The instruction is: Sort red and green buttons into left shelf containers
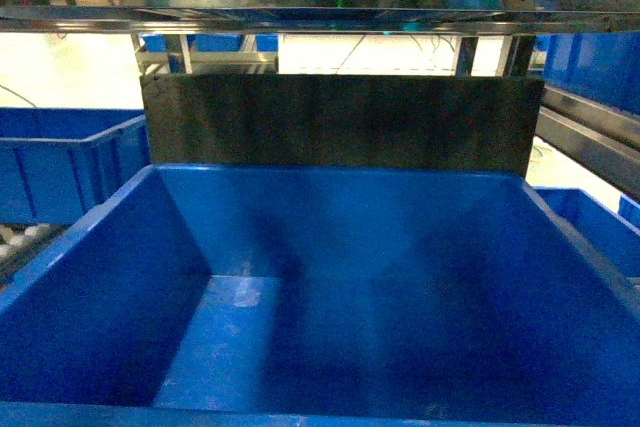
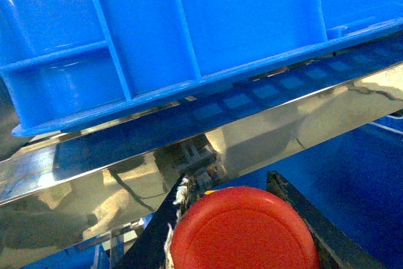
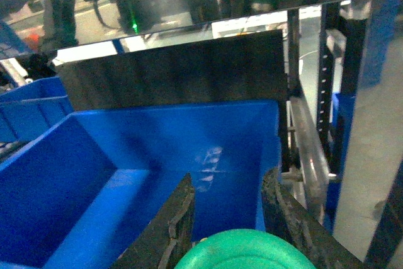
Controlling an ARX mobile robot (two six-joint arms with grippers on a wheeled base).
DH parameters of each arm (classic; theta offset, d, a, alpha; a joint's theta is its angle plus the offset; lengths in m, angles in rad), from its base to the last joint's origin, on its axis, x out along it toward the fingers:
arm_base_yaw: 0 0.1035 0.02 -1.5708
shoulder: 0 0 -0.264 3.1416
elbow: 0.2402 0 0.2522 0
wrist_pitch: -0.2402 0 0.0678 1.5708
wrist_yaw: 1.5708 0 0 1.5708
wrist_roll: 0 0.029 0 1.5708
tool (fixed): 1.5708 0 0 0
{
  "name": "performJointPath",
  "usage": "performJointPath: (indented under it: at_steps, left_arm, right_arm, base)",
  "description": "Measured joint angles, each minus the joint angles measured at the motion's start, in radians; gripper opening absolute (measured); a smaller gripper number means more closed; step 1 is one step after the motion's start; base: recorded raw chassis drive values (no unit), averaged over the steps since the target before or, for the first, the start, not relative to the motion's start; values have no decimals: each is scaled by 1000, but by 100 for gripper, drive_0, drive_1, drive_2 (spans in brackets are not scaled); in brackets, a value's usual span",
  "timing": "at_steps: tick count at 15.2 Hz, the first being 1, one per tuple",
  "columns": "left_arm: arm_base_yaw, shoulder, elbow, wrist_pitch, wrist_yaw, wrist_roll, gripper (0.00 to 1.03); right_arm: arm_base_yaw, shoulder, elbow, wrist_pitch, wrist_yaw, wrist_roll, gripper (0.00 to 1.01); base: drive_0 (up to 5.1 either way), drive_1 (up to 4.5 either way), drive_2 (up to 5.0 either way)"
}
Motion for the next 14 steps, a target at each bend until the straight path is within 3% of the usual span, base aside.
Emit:
performJointPath:
  at_steps: [1,2,9,10,14]
  left_arm:
    - [0,0,0,0,0,0,31]
    - [0,0,0,0,0,0,31]
    - [0,0,0,0,0,0,31]
    - [0,0,0,0,0,0,31]
    - [0,0,0,0,0,0,31]
  right_arm:
    - [3,24,3,11,23,-1,29]
    - [-12,75,24,9,85,-21,29]
    - [-6,72,23,23,91,-33,29]
    - [29,80,21,60,126,-34,29]
    - [377,204,17,299,278,4,29]
  base:
    - [0,0,0]
    - [0,0,0]
    - [0,0,0]
    - [0,0,0]
    - [0,0,0]
